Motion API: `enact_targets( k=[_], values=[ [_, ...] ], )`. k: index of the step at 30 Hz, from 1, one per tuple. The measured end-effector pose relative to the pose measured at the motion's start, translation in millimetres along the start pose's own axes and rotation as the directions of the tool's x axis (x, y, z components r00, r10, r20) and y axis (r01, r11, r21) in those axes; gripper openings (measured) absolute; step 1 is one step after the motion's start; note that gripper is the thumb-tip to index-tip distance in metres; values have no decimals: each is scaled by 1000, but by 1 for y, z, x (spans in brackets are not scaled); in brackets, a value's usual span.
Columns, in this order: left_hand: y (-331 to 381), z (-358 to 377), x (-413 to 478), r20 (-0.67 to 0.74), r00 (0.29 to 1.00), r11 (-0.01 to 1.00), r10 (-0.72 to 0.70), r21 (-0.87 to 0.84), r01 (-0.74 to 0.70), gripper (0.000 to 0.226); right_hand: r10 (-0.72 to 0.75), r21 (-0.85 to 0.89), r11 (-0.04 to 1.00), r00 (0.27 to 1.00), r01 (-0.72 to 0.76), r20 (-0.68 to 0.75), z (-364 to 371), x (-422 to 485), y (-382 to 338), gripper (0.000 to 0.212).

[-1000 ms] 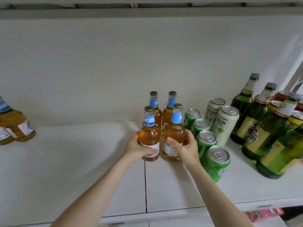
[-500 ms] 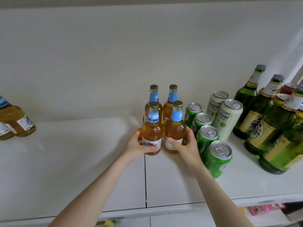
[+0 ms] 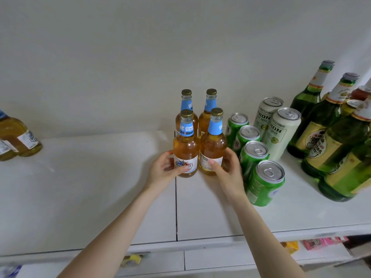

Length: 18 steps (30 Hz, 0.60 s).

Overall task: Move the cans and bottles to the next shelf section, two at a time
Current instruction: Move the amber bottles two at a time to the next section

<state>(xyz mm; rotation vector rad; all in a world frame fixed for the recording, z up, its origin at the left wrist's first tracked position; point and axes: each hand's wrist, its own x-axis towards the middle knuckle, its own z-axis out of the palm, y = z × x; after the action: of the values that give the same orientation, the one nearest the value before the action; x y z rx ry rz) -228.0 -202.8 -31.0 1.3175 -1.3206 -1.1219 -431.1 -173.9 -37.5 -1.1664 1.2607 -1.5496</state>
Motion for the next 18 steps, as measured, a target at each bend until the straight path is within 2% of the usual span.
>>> enact_targets(
  k=[18],
  values=[
    [9, 10, 20, -2, 1000, 1000, 4, 6, -4, 54, -11, 24, 1000, 999, 12, -42, 7, 24, 4, 51]
  ],
)
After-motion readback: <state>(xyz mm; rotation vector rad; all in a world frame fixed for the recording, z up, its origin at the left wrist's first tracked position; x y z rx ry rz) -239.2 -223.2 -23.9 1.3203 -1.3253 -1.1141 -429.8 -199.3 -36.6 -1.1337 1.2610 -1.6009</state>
